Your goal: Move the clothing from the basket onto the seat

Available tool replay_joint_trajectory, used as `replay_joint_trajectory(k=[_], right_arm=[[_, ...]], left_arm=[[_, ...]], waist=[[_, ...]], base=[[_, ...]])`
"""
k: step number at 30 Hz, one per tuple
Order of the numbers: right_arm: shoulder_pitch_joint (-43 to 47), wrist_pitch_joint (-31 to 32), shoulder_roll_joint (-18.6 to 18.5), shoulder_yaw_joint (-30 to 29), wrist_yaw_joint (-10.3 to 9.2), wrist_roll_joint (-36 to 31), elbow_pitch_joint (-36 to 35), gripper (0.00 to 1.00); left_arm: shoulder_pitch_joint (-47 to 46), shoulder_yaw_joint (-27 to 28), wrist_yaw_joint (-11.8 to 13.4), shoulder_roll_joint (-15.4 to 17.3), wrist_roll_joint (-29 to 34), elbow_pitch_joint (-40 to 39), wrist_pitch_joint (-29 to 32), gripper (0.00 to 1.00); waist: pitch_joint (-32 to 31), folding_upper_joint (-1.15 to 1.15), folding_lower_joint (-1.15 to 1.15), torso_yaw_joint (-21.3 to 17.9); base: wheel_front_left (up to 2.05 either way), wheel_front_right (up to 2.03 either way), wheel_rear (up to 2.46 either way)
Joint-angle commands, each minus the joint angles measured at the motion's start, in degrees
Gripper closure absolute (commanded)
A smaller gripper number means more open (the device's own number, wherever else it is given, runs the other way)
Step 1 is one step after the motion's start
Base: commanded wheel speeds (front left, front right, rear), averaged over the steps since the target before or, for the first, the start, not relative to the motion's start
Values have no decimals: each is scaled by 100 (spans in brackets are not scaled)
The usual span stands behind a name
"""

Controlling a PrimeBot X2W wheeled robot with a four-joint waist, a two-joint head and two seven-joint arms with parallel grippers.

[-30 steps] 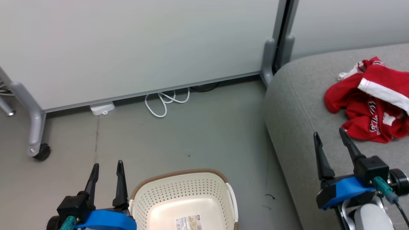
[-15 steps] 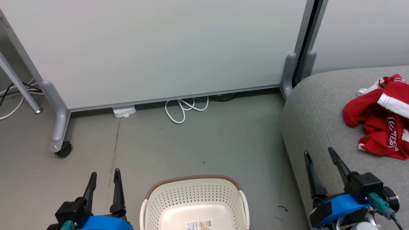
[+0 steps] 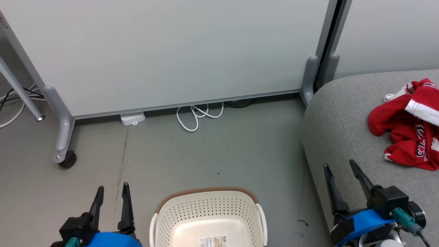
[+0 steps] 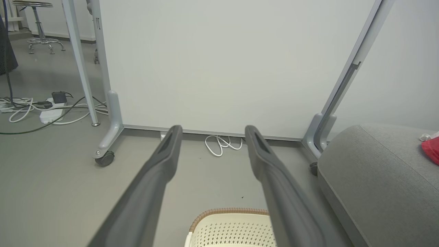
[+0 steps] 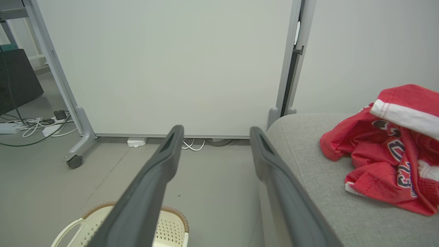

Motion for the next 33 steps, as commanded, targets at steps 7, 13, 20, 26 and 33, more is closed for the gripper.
replay_joint_trajectory(k=[7,13,20,26,33], right_arm=[[74,1,-2,40,2,56,-9,0],[4,7,1,56,0,63,59,100],[27,129,10,-16,0,492,283,100],[16,256,9,-53,0,1216,243,100],[6,369,8,-84,0,1885,203,100]], left_arm=[[-30,17,-40,-8,-17,11,-15,0],[8,2,-9,-5,-94,59,7,100],[73,64,-12,-23,-479,235,174,100],[24,103,-20,-21,-1113,141,336,100],[-22,138,-27,-19,-1702,52,482,100]], waist=[[29,0,0,-29],[42,0,0,-48],[42,0,0,-46],[42,0,0,-42],[42,0,0,-38]], base=[[0,0,0],[0,0,0],[0,0,0],[0,0,0],[0,0,0]])
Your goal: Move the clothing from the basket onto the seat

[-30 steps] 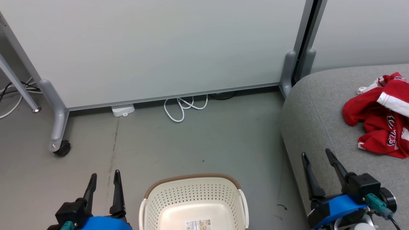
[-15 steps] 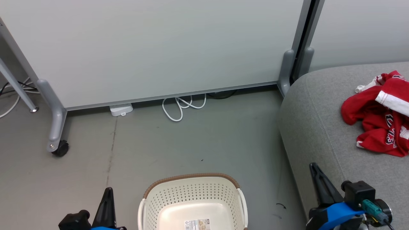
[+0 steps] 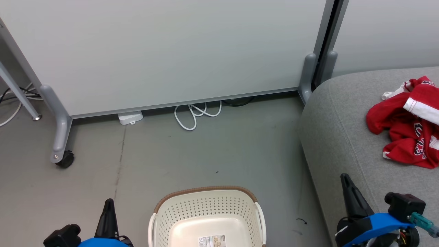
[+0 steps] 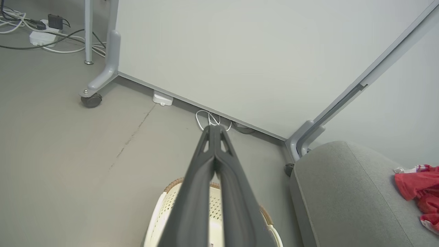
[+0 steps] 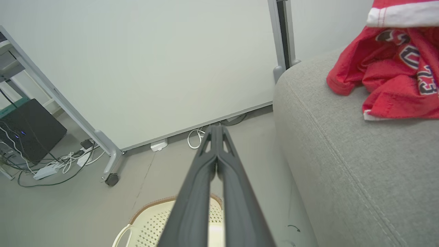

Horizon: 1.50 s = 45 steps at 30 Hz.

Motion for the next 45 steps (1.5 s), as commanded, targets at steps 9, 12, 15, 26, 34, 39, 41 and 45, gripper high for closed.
replay_joint_trajectory(k=[9,12,15,26,34,39,41,45], right_arm=[[-140,178,-15,-79,0,995,-152,100],[-152,233,-16,-99,0,1279,-161,100],[-162,286,-16,-118,1,1552,-170,100],[-201,466,-19,-185,1,2491,-197,100],[-225,589,-20,-229,1,3111,-215,100],[-238,659,-21,-255,1,3472,-225,100],[-245,685,-22,-265,1,3607,-230,100],[-255,739,-22,-284,2,3882,-237,100]], left_arm=[[-252,98,-31,26,-866,-216,217,100],[-277,116,-34,27,-1118,-248,284,100],[-301,134,-38,28,-1360,-280,351,100],[-375,202,-51,31,-2185,-384,574,100],[-428,246,-60,34,-2728,-454,723,100],[-454,271,-59,35,-3045,-494,811,100],[-464,280,-59,35,-3170,-510,841,100],[-489,297,-63,36,-3407,-541,909,100]], waist=[[0,0,0,7],[0,0,0,9],[0,0,0,11],[1,0,0,19],[1,0,0,24],[1,0,0,27],[1,0,0,29],[1,0,0,31]], base=[[0,0,0],[0,0,0],[0,0,0],[0,0,0],[0,0,0],[0,0,0],[0,0,0],[0,0,0]])
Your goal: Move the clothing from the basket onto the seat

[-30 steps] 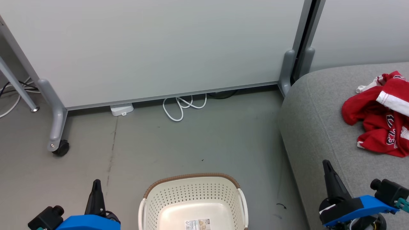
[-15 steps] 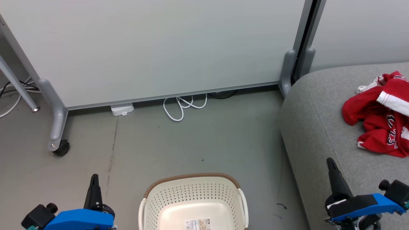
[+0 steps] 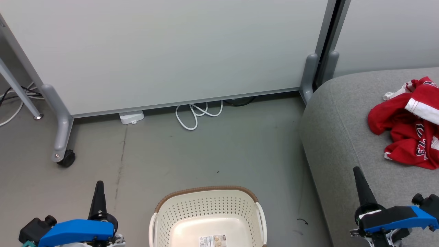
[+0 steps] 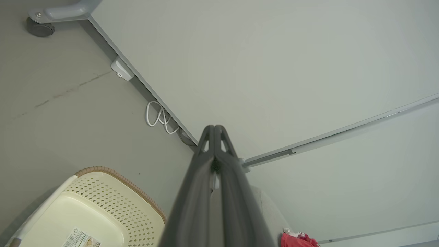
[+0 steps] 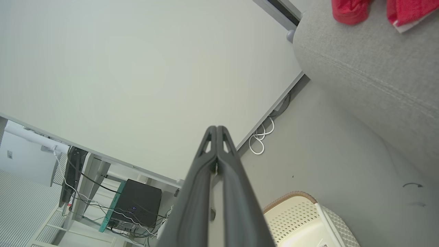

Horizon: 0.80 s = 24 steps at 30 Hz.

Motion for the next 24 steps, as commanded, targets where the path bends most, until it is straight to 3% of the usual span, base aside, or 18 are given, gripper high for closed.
replay_joint_trajectory(k=[1,24], right_arm=[[-145,38,-22,-23,3,156,-79,100],[-187,304,-26,-122,3,1533,-116,100]], left_arm=[[-149,30,-30,30,-135,-90,39,100],[-260,130,-46,33,-1344,-240,370,100]], waist=[[0,0,0,1],[1,0,0,16]], base=[[0,0,0],[0,0,0]])
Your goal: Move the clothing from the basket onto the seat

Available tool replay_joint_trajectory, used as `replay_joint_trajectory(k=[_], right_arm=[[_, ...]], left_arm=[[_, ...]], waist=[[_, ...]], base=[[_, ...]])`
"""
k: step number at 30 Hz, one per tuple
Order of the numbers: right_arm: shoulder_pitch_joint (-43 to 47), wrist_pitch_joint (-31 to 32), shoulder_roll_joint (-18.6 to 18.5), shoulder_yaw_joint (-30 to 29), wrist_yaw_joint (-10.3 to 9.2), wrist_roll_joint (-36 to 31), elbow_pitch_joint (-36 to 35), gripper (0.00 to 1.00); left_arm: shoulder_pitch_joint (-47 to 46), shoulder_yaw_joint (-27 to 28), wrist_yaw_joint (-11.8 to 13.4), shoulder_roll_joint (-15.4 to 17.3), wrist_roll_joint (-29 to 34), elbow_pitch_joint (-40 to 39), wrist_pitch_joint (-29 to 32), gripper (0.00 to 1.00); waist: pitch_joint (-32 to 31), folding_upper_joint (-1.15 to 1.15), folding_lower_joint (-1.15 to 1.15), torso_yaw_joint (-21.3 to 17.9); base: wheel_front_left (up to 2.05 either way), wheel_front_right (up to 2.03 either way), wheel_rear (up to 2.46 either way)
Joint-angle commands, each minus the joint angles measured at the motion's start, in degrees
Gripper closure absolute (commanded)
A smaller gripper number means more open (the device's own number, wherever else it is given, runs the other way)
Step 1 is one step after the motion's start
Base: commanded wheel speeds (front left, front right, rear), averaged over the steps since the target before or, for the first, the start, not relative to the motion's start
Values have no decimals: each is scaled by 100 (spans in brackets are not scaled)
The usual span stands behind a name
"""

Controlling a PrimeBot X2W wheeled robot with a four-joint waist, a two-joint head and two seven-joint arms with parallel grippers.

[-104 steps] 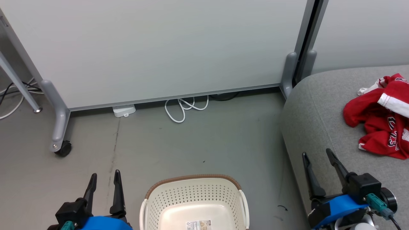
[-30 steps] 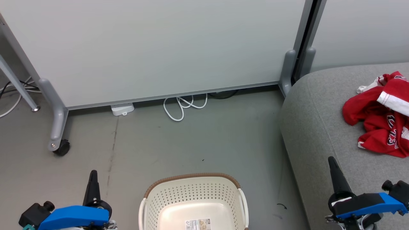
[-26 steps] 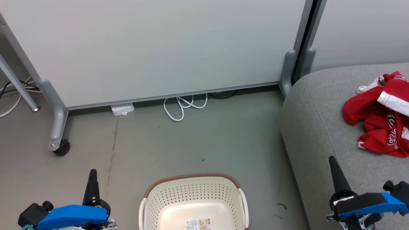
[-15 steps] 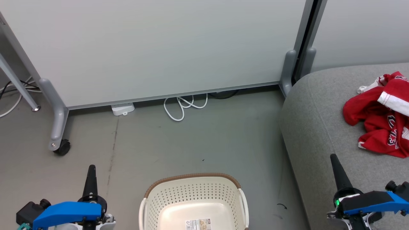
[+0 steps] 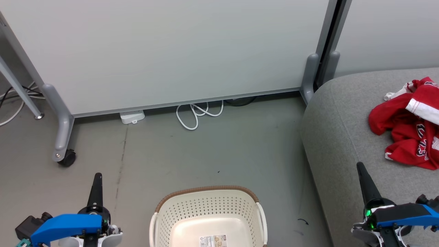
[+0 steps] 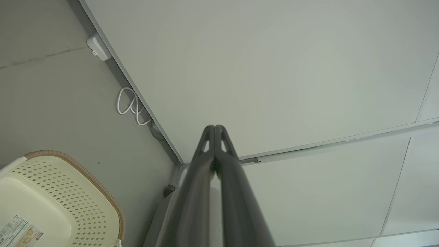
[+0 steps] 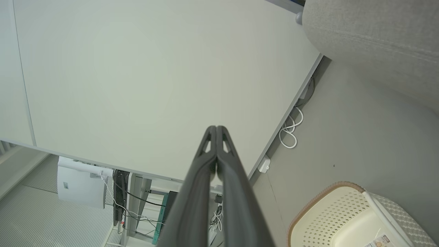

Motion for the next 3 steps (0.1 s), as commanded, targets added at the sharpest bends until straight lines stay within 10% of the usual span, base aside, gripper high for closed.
replay_joint_trajectory(k=[1,3], right_arm=[[-102,30,-25,-23,3,145,-63,100],[-106,48,-25,-30,3,257,-64,100]], left_arm=[[-136,41,-33,25,-123,-73,39,100],[-142,49,-35,26,-217,-83,63,100]], waist=[[0,0,0,1],[0,0,0,3]], base=[[0,0,0],[0,0,0]])
